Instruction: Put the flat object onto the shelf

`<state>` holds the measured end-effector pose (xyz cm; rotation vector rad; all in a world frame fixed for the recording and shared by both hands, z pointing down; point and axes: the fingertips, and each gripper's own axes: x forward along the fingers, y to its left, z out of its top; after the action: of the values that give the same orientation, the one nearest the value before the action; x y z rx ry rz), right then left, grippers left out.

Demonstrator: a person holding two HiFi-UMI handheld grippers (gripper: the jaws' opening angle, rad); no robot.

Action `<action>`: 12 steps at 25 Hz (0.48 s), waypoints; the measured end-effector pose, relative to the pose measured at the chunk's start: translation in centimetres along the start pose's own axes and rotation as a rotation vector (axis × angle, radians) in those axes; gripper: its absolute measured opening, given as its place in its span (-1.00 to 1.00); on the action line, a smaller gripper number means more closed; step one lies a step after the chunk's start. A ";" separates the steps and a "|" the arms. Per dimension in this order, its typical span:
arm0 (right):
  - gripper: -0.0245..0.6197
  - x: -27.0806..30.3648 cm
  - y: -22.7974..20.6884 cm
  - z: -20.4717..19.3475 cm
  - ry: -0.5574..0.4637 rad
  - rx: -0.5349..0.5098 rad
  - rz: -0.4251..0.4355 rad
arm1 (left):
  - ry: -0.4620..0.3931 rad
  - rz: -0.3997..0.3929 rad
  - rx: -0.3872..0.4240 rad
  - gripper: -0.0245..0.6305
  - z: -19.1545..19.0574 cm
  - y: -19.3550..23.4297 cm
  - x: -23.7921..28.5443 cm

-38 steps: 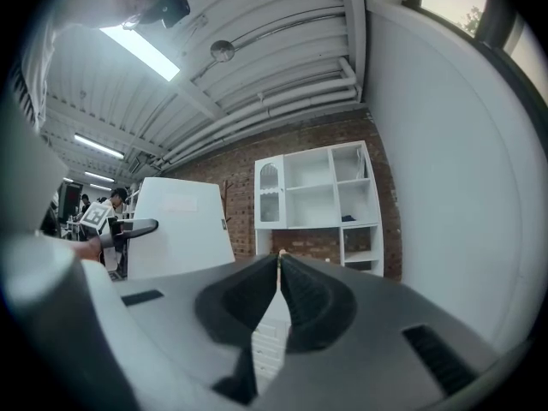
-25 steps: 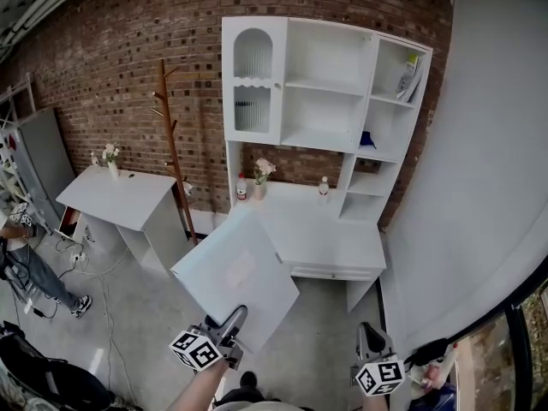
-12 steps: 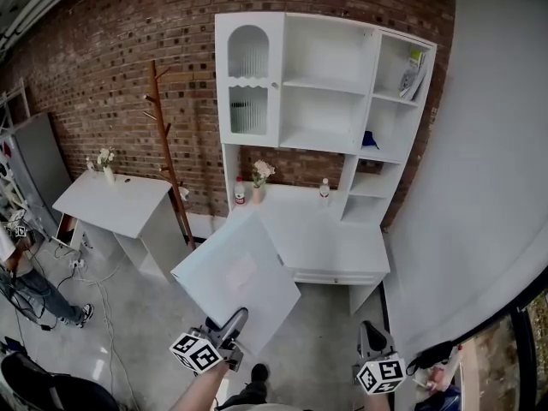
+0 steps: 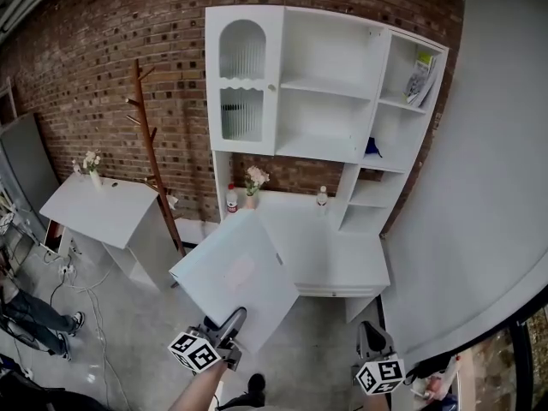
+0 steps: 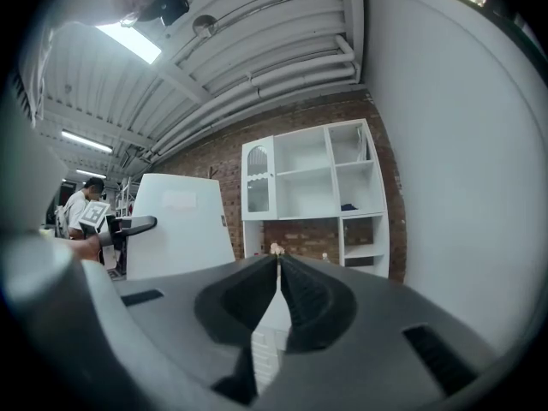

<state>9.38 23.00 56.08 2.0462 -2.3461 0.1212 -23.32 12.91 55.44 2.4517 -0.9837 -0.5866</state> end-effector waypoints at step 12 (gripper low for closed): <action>-0.82 9.3 -0.1 1.4 0.004 -0.017 -0.015 | 0.015 -0.018 -0.011 0.02 2.3 7.1 7.4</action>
<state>8.25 13.73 55.38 2.0531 -2.3215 0.1048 -23.45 2.39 55.69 2.4536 -0.9511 -0.5773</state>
